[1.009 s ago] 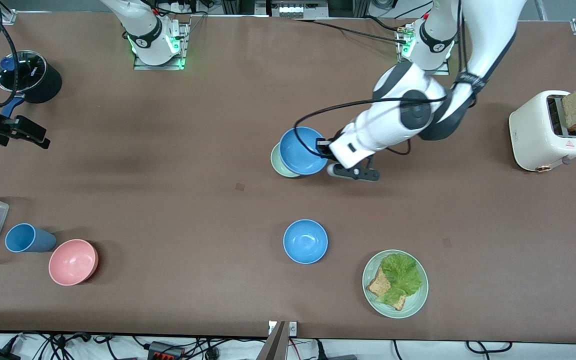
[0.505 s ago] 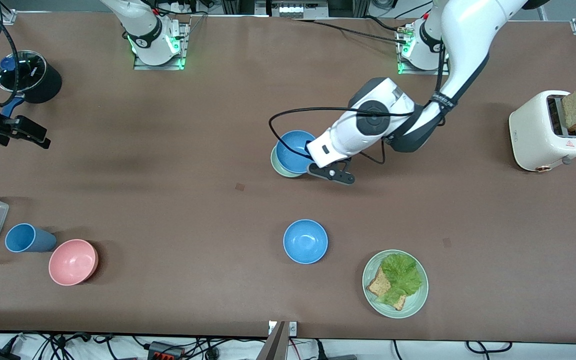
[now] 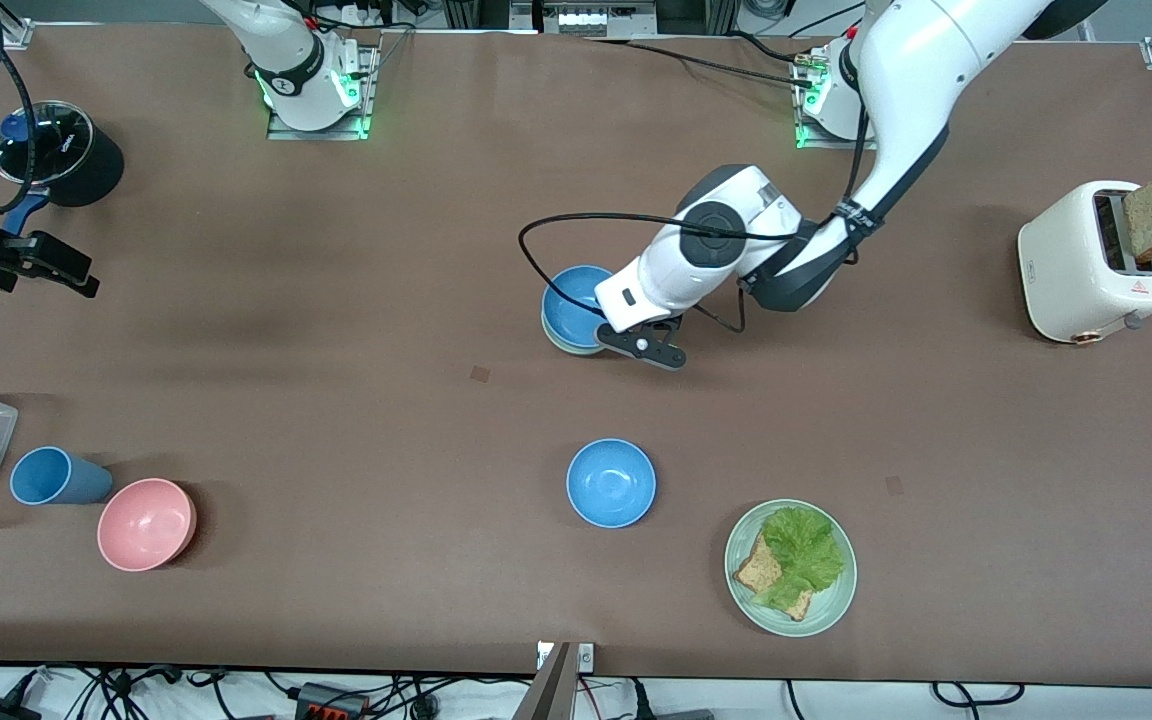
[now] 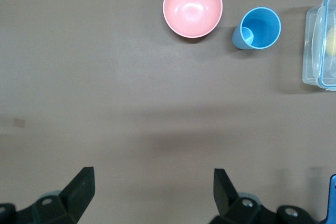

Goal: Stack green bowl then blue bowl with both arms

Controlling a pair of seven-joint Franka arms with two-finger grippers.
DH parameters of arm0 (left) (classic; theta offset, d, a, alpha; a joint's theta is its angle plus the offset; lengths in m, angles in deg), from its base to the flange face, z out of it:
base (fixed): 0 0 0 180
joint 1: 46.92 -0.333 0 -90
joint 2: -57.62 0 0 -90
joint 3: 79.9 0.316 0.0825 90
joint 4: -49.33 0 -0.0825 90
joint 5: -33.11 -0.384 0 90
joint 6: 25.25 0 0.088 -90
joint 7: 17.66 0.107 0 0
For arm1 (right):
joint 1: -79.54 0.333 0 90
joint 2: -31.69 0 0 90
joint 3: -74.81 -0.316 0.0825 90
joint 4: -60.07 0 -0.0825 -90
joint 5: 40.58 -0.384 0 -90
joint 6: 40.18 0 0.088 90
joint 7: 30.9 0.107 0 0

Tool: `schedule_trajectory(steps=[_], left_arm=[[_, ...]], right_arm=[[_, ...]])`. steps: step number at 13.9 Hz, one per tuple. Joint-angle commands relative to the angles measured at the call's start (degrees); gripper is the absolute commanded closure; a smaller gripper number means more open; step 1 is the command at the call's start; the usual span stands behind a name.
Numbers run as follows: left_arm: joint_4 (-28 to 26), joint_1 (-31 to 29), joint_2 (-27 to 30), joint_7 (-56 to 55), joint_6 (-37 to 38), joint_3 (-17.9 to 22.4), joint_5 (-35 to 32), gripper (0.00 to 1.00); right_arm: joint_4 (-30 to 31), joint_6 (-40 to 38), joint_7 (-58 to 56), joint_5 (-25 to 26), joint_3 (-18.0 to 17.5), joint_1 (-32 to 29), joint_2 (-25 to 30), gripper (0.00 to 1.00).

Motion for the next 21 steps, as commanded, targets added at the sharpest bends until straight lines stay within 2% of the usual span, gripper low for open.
schedule_trajectory(steps=[1, 5, 7, 10, 11, 14, 18, 19, 20, 21], left_arm=[[1.2, 2.49, -0.8, -1.4, -0.17, 1.88, -1.87, 0.99], [1.2, 5.3, -0.98, -1.58, -0.08, 3.82, -3.28, 0.98], [1.2, 5.66, -0.98, -2.1, 0.09, 4.08, -3.28, 0.95], [1.29, 5.66, -0.89, -4.29, 0.35, 4.08, -3.19, 0.83], [1.29, 5.48, -0.89, -5.52, 0.36, 4.08, -3.19, 0.71], [1.9, 4.61, -0.28, -6.15, 1.92, 3.91, -2.67, 0.68], [9.89, 3.64, -0.1, -6.15, 13.43, 3.38, -1.88, 0.58], [11.47, 3.03, -0.02, -6.06, 15.19, 3.29, -0.74, 0.51], [12.62, 1.98, 0.16, -5.8, 17.21, 3.2, 0.14, 0.4], [13.06, 1.01, 0.86, -5.19, 18.71, 3.12, 0.24, 0.34]], right_arm=[[-0.16, 0.1, 0.31, 0.38, 0.4, 0.62, -0.08, 0.0], [-0.16, 0.19, 0.31, 0.3, 0.4, 0.71, -0.61, 0.0], [-0.16, 0.36, 0.31, 0.12, 0.31, 0.79, -0.87, 0.0], [-0.16, 0.27, 0.31, 0.12, 0.31, 0.79, -1.05, 0.0], [-0.16, 0.1, 0.22, 0.12, 0.31, 0.79, -1.05, 0.0], [-0.16, -0.34, -0.57, 0.21, 0.31, 0.79, -0.87, 0.0], [-0.24, -0.34, -0.83, 0.38, 0.22, 0.79, -0.78, 0.0], [-0.24, -0.34, -0.75, 0.38, 0.05, 0.79, -0.7, 0.0], [-0.24, -0.34, -0.75, 0.38, 0.04, 0.79, -0.69, 0.0], [-0.24, -0.34, -0.75, 0.47, 0.04, 0.79, -0.69, 0.0]])
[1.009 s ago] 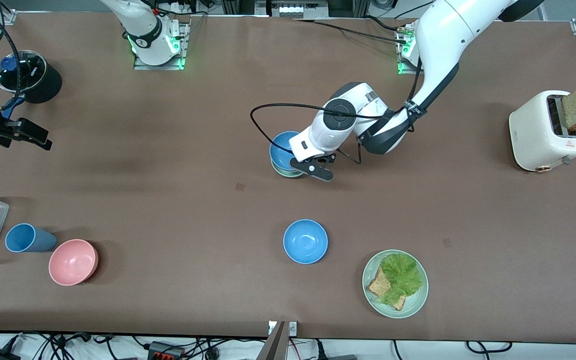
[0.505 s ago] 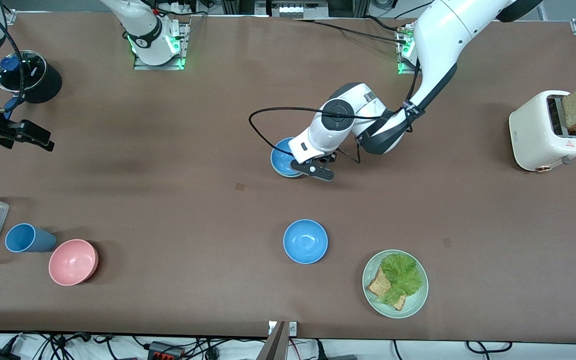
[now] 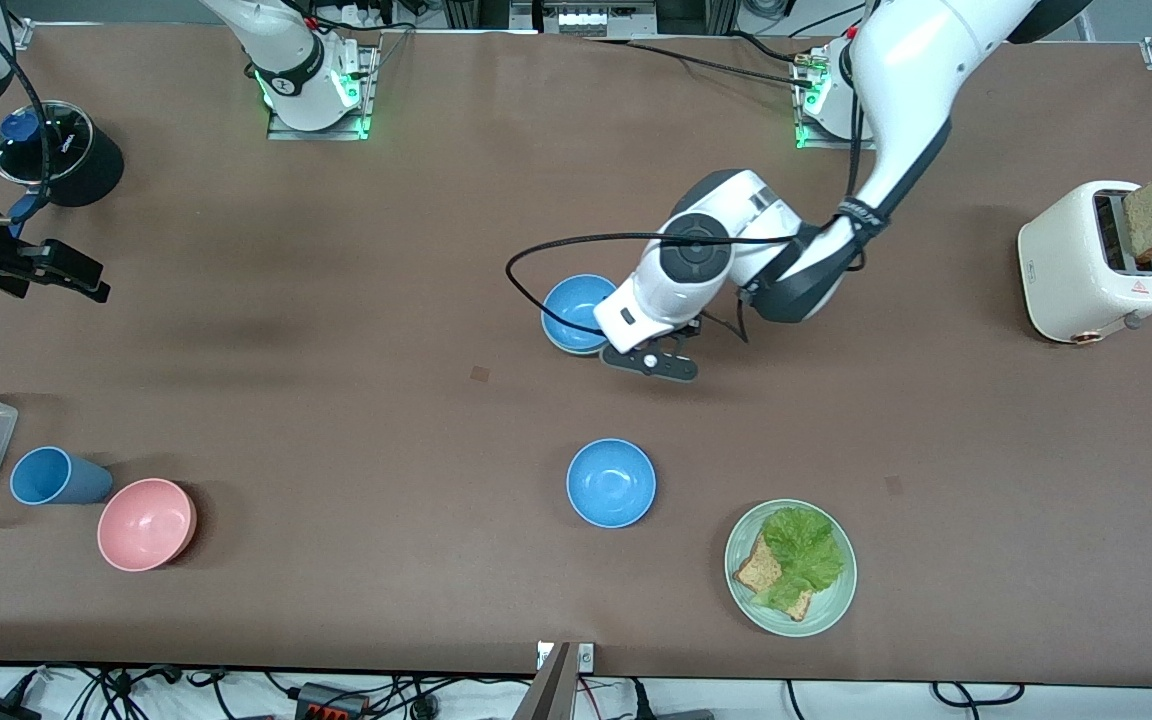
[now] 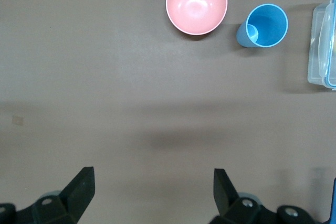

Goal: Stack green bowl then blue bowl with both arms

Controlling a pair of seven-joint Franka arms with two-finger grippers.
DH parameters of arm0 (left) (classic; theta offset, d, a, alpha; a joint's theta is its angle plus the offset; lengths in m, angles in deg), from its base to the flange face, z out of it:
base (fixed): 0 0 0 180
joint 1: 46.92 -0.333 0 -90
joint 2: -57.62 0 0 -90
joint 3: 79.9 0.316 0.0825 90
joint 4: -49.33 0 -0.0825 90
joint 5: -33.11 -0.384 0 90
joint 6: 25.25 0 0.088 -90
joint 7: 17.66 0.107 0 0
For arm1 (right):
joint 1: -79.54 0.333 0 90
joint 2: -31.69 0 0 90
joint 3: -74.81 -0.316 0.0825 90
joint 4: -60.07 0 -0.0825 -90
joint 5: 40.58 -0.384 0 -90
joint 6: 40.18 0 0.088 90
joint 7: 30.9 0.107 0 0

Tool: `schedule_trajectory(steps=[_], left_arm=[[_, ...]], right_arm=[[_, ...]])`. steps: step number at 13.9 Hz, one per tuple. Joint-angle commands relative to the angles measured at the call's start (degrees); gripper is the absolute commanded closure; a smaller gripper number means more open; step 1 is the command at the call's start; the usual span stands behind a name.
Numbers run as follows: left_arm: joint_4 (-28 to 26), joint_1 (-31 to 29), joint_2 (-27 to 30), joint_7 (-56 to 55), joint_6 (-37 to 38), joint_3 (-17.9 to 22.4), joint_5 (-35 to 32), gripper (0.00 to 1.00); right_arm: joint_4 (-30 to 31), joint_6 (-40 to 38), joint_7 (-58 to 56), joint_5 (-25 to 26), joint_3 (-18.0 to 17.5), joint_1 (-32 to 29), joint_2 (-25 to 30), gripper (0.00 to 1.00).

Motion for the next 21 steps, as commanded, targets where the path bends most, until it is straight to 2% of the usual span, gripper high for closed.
schedule_trajectory(steps=[1, 2, 7, 9, 11, 14, 15, 18, 21], left_arm=[[1.74, -2.72, 1.94, 0.97, 4.55, -0.61, 1.36, 0.22], [1.74, -3.68, 2.9, 1.59, 5.25, -0.7, 1.45, 0.0], [2.27, -8.69, 5.81, 2.12, 10.53, -2.54, 2.58, 0.0], [4.81, -12.2, 5.9, 2.82, 14.29, -4.82, 4.0, 0.0], [6.66, -14.06, 5.99, 8.07, 17.47, -5.09, 4.35, 0.0], [6.41, -17.31, 11.23, 10.38, 21.07, -4.66, 5.66, 0.0], [5.53, -17.4, 14.57, 10.38, 21.26, -3.18, 8.28, 0.0], [-0.42, -17.14, 24.24, 10.47, 21.26, 5.51, 17.77, 0.0], [-6.24, -17.23, 32.68, 10.38, 21.34, 10.01, 18.76, 0.0]], right_arm=[[-0.26, -0.42, -0.68, 0.47, -0.02, 0.29, 0.35, 0.0], [-0.26, -0.42, -0.68, 0.47, -0.02, 0.29, 0.26, 0.0], [-0.17, -0.42, -0.59, 0.47, -0.02, 0.29, 0.61, 0.0], [-0.26, -1.03, -0.86, 0.38, 0.07, 0.2, 0.61, 0.0], [-0.26, -1.04, -0.95, 0.47, 0.16, 0.11, 0.61, 0.0], [-0.78, -1.04, -2.08, 0.47, -0.02, 0.28, 0.61, 0.0], [-0.79, -1.04, -2.26, 0.47, -0.02, 0.2, 0.53, 0.0], [-0.87, -1.04, -1.91, 0.47, 0.07, 0.2, 0.61, 0.0], [-0.79, -1.04, -2.26, 0.56, 0.16, 0.2, 0.61, 0.0]])
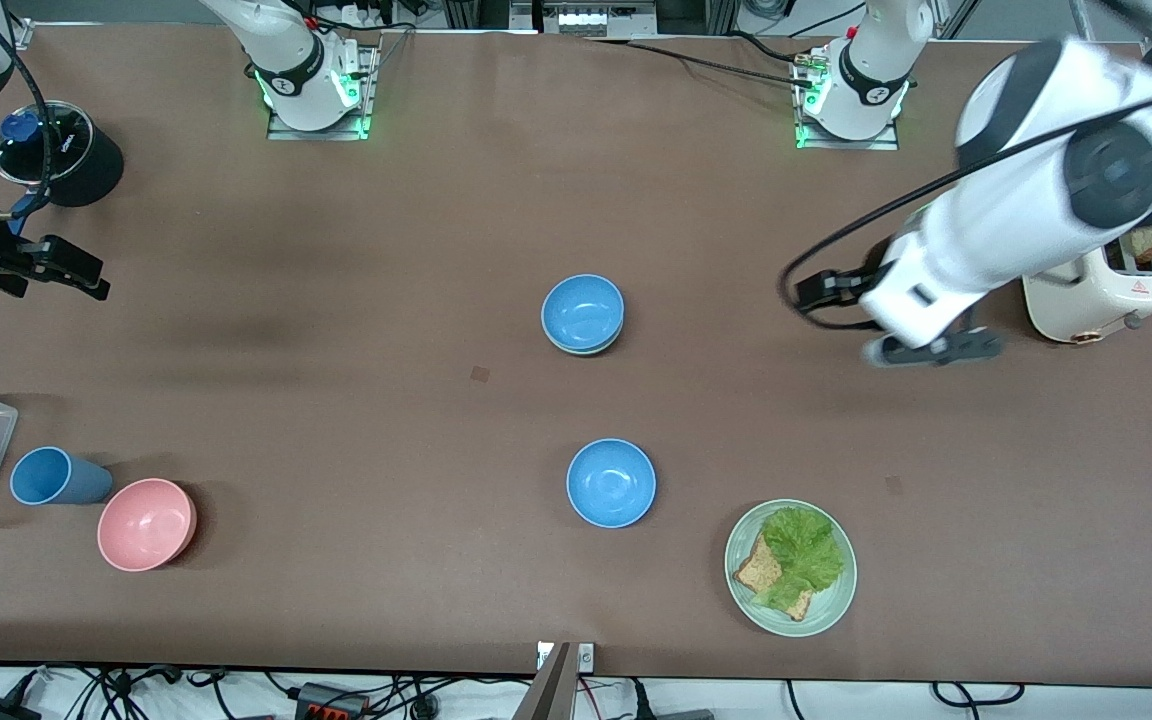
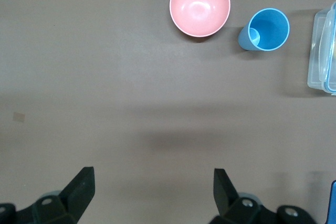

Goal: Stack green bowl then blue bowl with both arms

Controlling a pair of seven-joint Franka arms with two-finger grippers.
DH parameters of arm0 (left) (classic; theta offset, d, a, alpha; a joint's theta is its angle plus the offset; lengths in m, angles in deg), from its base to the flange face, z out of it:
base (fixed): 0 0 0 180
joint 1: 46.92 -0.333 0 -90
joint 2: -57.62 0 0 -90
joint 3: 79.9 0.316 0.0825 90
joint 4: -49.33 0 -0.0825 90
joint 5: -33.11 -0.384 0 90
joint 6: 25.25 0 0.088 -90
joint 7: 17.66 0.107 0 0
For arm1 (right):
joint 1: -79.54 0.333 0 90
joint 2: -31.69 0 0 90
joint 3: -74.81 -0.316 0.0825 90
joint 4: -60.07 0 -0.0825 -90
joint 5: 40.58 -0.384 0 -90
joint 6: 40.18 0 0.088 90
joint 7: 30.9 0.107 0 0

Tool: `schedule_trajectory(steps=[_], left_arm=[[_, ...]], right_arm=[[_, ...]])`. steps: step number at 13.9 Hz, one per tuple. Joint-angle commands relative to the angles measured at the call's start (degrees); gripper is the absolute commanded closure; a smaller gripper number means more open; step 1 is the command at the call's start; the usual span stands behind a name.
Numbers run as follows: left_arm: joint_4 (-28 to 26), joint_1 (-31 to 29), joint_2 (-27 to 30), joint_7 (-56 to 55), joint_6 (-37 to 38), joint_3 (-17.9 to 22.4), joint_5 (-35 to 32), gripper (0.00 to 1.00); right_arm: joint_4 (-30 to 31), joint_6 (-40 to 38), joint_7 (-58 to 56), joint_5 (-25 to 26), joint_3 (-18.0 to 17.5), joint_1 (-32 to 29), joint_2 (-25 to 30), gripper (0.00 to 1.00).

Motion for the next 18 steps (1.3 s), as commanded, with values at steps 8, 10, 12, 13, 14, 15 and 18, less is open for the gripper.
schedule_trajectory(steps=[8, 10, 12, 13, 14, 15, 18], left_arm=[[-10.98, 0.3, 14.66, 1.35, 0.71, 4.87, 1.88, 0.0], [-10.89, 1.97, 14.76, 1.09, 0.36, 5.14, 1.27, 0.0], [-10.1, 5.9, 14.84, 1.62, 0.1, 11.42, 0.91, 0.0], [-9.84, 9.32, 14.84, 2.23, -0.08, 16.95, 1.43, 0.0], [-8.62, 11.53, 14.84, 6.5, 0.27, 20.75, 1.35, 0.0], [-8.78, 11.73, 14.84, 14.63, 0.45, 21.65, 1.0, 0.0], [-9.04, 11.64, 14.67, 24.56, 0.71, 24.74, 0.56, 0.0]], right_arm=[[-0.66, -1.8, -1.06, 0.34, 0.33, -0.14, 0.3, 0.0], [-0.75, -3.29, -0.79, 0.08, 0.42, -0.15, 0.3, 0.0], [-0.75, -3.3, -0.88, 0.08, 0.42, -0.15, 0.3, 0.0], [-0.75, -3.21, -0.97, 0.08, 0.33, -0.15, 0.3, 0.0], [-0.84, -3.21, -0.97, 0.17, 0.42, -0.15, 0.3, 0.0], [-0.84, -3.21, -0.97, 0.17, 0.42, -0.15, 0.3, 0.0], [-0.84, -3.12, -0.97, 0.34, 0.42, -0.15, 0.3, 0.0]])
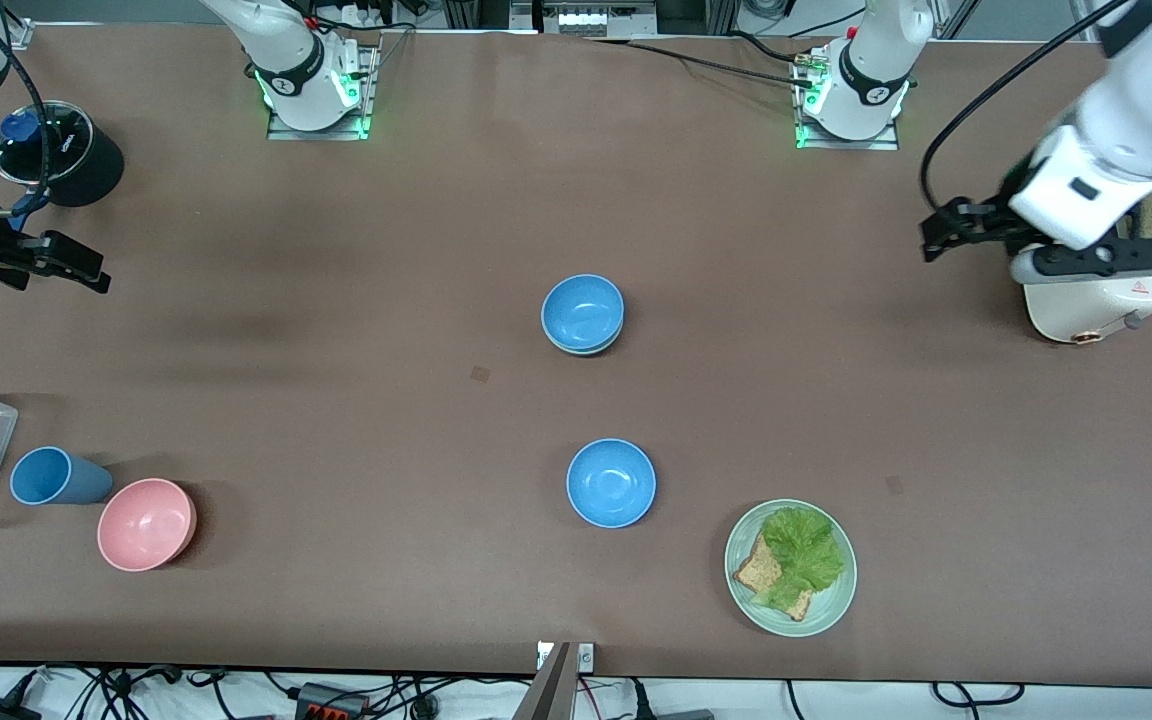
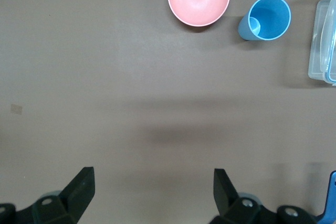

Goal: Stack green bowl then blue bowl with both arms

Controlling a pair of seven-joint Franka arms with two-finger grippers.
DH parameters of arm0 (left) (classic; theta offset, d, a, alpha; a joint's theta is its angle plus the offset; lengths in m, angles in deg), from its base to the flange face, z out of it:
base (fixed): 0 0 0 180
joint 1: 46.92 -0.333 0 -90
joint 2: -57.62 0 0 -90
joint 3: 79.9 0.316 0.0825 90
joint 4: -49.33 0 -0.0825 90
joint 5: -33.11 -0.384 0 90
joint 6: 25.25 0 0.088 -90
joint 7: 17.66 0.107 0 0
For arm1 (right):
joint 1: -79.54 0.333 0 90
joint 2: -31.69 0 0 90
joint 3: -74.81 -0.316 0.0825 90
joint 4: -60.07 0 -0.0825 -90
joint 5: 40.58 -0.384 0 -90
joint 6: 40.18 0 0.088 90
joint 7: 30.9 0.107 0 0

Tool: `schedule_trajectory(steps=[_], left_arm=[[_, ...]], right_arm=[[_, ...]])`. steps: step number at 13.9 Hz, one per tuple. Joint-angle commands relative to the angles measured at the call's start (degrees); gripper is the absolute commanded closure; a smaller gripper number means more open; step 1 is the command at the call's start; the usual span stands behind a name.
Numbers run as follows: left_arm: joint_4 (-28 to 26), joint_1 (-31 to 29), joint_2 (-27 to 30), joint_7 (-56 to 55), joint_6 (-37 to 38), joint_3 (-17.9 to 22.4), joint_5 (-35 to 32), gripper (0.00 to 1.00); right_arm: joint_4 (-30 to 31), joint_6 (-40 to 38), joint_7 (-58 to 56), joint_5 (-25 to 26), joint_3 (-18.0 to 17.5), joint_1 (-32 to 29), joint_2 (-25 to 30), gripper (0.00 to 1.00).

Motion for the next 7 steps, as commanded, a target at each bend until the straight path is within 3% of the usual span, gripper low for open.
schedule_trajectory(steps=[1, 7], left_arm=[[-0.03, 1.47, 0.48, 2.19, 0.53, 1.87, 0.23, 0.0], [0.15, 1.82, -0.48, -0.82, 0.79, 1.95, 0.15, 0.0]], right_arm=[[-0.78, -1.0, -0.83, 0.22, 0.03, -0.07, 0.3, 0.0], [-0.78, -0.91, -0.83, 0.31, -0.06, 0.02, 0.3, 0.0]])
